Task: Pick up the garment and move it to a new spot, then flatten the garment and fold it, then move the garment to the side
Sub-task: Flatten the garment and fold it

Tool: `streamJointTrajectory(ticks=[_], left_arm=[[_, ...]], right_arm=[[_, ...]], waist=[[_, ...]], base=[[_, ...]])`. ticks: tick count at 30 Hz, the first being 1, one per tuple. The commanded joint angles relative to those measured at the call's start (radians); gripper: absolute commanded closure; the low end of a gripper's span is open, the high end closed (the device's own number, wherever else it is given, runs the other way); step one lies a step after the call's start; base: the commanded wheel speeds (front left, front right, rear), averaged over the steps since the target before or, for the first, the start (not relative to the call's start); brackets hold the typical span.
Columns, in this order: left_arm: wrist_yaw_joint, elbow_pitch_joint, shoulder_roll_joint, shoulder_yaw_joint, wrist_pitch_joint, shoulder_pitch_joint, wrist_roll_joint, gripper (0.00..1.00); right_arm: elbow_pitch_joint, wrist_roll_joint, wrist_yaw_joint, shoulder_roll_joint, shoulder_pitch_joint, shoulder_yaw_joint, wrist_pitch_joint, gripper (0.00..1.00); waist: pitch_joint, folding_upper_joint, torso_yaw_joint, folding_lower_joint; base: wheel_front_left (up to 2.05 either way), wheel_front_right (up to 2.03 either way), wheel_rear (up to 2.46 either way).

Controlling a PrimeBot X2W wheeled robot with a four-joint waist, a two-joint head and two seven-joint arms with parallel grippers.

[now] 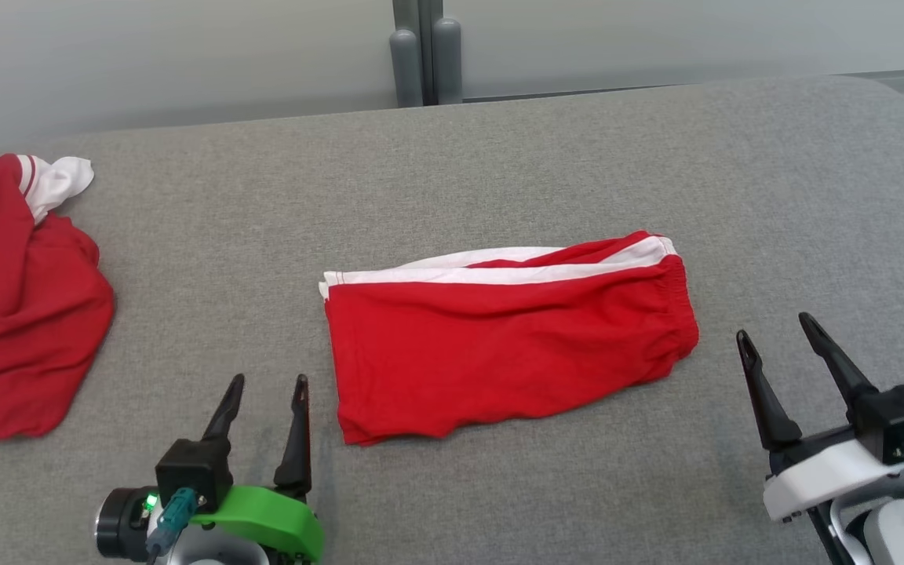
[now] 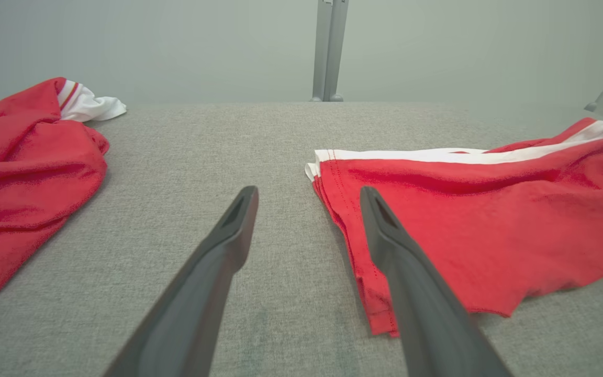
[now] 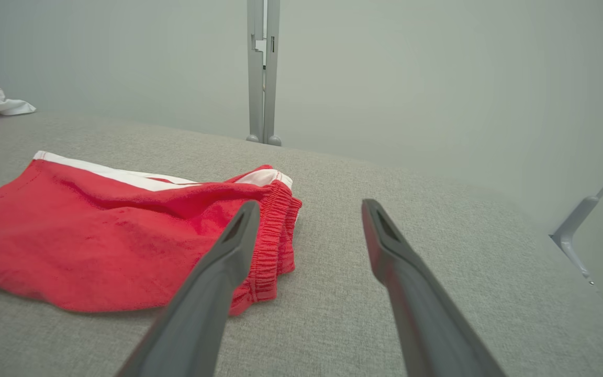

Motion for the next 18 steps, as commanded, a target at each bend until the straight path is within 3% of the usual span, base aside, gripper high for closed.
streamJointTrajectory(ticks=[1,8,12,18], left_arm=[[0.001,-0.012,0.016,0.019,-0.013,0.026,0.01,0.0],[0.01,-0.068,0.003,0.079,-0.022,0.078,0.074,0.0],[-0.01,-0.082,-0.03,0.117,-0.022,0.115,0.106,0.0],[-0.049,-0.062,-0.077,0.173,-0.022,0.14,0.132,0.0]], right_arm=[[0.017,0.036,-0.002,-0.014,-0.047,0.012,0.025,0.0],[0.089,0.157,-0.002,-0.062,-0.169,0.048,0.167,0.0],[0.174,0.202,-0.001,-0.077,-0.223,0.07,0.242,0.0],[0.307,0.264,-0.002,-0.076,-0.275,0.075,0.252,0.0]], waist=[[-0.003,-0.0001,0.016,0.0],[0.026,-0.0001,0.066,0.0],[0.039,-0.0001,0.1,0.0],[0.048,-0.0001,0.137,0.0]], base=[[0.0,0.0,0.0],[0.0,0.0,0.0],[0.0,0.0,0.0],[0.0,0.0,0.0]])
